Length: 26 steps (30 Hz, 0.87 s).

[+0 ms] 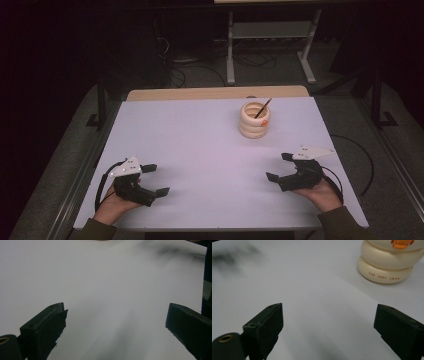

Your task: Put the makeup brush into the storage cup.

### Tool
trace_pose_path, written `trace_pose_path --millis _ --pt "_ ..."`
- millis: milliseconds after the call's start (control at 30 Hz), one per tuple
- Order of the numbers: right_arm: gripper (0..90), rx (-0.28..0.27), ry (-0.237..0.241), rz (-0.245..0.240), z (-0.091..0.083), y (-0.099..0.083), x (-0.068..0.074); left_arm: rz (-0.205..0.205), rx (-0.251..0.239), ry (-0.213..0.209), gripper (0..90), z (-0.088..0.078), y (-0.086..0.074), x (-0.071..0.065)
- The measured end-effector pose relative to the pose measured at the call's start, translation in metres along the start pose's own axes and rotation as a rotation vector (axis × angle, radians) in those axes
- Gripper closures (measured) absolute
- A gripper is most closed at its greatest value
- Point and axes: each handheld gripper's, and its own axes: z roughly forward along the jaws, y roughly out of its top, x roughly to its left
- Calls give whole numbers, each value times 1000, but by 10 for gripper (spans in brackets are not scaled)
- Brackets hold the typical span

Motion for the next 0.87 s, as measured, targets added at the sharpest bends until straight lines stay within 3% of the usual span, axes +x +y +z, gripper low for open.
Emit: trace_pose_path --millis 533,867 --pt "83 19 -11 29 -7 -26 2 3 9 -8 25 1 -1 0" --pt "80 31 -10 15 -6 -29 2 6 14 -11 25 1 -2 0"
